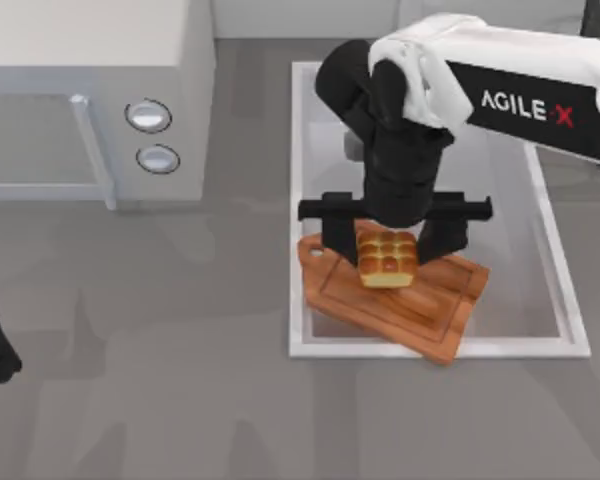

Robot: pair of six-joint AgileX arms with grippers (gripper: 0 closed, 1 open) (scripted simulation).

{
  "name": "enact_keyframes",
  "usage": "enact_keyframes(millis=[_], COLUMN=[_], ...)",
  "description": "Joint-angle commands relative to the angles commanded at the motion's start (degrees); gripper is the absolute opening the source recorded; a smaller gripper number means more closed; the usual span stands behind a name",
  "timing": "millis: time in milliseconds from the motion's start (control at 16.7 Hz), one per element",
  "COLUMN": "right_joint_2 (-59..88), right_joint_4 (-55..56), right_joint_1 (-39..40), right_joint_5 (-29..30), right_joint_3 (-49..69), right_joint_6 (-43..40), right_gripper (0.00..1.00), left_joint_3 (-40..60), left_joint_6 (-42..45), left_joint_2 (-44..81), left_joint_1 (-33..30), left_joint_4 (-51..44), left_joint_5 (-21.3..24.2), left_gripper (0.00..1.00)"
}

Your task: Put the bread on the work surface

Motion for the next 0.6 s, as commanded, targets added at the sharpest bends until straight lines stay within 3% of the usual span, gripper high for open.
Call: enact_keyframes(millis=[240,600], right_joint_2=[0.00,0.00], right_joint_4=[0.00,0.00], right_joint_1=[0.00,0.00], right_joint_5=[0.00,0.00], right_joint_3=[0.00,0.00], right_joint_6=[0.00,0.00], right_gripper=[0.98,1.00], left_joint_3=[0.00,0.00], left_joint_6=[0.00,0.00], left_joint_2=[0.00,0.00], left_joint_1=[0.00,0.00], left_joint_4=[0.00,0.00], left_joint_5=[0.00,0.00], left_gripper=[1.00,1.00])
